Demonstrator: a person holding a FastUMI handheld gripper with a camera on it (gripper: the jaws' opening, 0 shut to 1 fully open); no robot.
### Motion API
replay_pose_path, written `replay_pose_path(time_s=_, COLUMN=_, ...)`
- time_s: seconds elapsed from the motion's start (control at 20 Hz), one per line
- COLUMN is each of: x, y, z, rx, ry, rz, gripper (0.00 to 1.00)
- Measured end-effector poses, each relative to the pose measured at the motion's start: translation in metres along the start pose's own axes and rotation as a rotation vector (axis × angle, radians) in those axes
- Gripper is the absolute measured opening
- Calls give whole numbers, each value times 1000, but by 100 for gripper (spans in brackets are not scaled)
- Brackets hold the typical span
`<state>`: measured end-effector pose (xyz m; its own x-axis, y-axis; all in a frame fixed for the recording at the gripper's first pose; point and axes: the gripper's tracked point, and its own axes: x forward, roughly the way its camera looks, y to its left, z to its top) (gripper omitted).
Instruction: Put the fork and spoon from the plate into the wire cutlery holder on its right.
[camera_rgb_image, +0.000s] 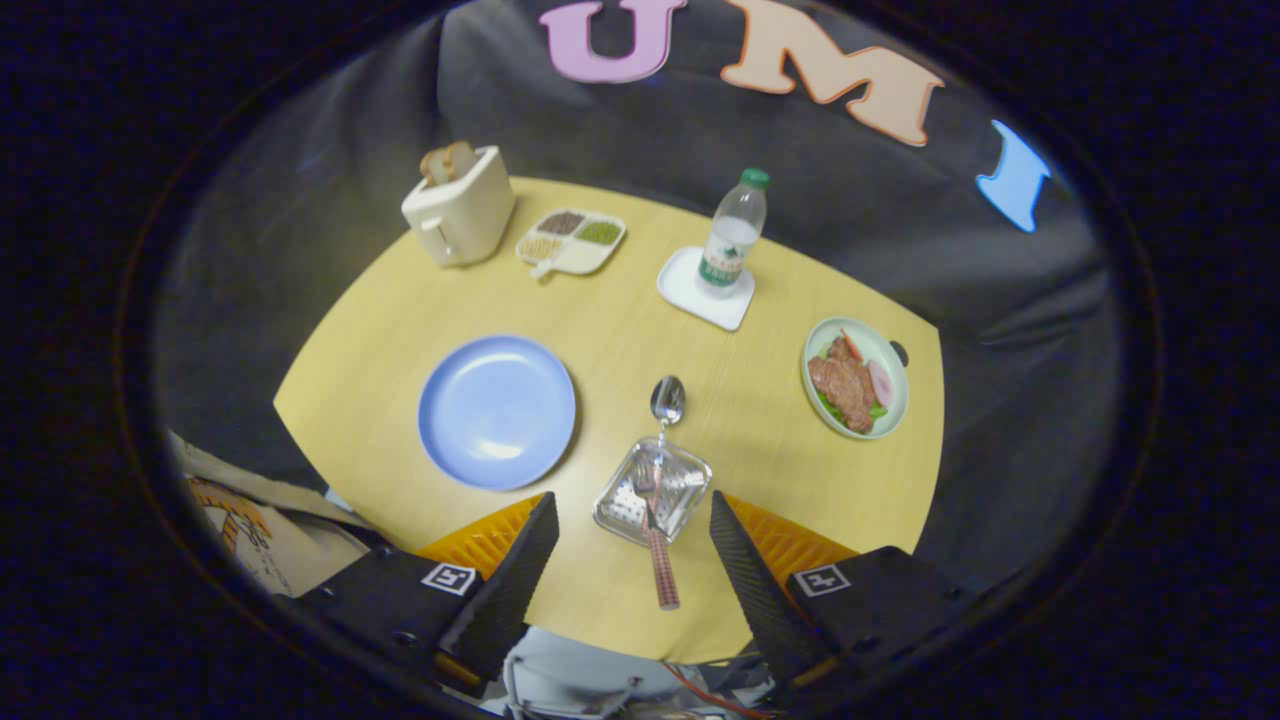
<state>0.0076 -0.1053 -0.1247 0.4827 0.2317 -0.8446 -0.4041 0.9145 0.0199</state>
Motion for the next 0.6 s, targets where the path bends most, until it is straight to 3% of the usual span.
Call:
replay_pose_path(time_s=0.3, x=-35, y=32, z=30, rx=95, ry=-464, rz=-90, gripper=98)
replay_pose_path(time_s=0.6, x=-63, y=61, z=36, rx=231, ry=-730, rz=-153, gripper=98)
